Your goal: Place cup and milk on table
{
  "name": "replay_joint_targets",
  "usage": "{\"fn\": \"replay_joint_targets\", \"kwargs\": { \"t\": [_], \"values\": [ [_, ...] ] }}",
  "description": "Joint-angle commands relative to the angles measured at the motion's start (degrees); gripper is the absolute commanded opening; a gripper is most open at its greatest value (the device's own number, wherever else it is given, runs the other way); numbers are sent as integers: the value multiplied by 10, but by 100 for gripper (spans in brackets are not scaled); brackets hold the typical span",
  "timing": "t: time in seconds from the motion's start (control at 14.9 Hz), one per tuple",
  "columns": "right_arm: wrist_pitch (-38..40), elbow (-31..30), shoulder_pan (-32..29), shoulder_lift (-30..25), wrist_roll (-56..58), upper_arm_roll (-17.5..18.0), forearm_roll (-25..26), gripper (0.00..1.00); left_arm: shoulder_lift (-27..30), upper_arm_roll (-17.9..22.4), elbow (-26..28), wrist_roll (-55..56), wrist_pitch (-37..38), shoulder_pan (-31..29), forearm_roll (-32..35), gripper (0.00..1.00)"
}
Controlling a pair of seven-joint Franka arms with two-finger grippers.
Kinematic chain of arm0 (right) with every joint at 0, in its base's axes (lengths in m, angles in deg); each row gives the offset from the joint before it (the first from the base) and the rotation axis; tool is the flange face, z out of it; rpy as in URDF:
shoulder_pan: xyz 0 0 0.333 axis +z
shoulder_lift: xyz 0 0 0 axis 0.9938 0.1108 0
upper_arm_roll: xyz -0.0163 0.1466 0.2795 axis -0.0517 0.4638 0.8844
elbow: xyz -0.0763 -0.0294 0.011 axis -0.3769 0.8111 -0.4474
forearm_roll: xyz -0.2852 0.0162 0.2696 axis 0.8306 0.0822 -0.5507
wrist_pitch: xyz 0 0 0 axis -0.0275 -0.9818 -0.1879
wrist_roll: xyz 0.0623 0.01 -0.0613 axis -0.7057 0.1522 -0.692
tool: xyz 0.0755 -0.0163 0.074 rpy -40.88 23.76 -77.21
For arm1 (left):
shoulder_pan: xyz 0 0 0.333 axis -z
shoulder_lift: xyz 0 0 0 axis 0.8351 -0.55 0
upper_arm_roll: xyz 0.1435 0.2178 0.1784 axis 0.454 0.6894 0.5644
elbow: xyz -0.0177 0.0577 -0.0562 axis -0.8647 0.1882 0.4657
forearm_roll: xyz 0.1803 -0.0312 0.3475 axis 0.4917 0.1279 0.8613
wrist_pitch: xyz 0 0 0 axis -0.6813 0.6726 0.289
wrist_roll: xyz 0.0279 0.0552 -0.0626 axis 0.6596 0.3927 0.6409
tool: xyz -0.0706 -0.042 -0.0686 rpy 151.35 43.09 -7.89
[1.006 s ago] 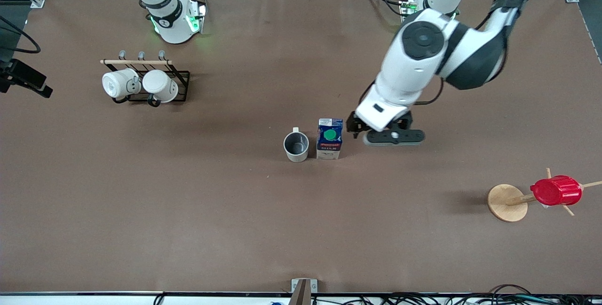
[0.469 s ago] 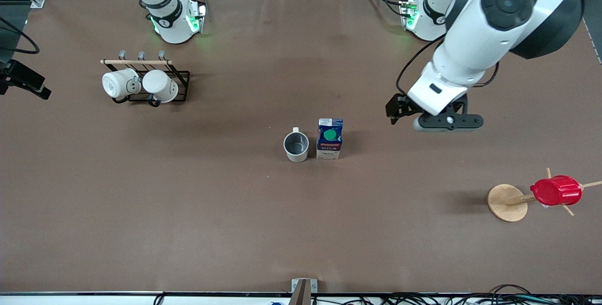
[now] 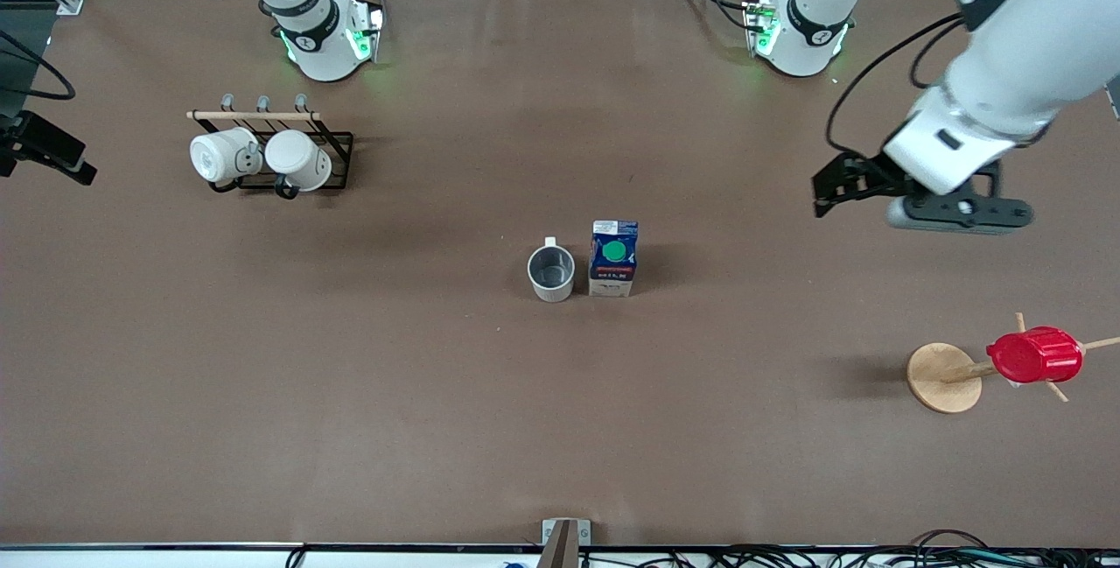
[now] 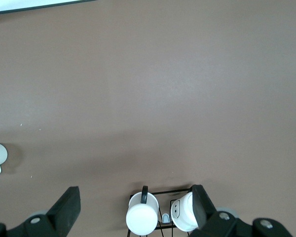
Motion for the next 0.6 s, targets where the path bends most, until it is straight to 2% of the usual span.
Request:
{"fn": "replay_joint_targets", "kwargs": {
  "t": [0.0,0.34,0.54],
  "values": [
    [1,-3,0,-5,3,3,4,100,36,57,13,-44,29,31,-9,100],
    [2,-3,6,-5,2,5,2,100,55,62,5,-53,78,31,56,100],
    [0,-3,3,-5,2,4,0,100,57,64,-2,-55,88,31,59,100]
  ]
}}
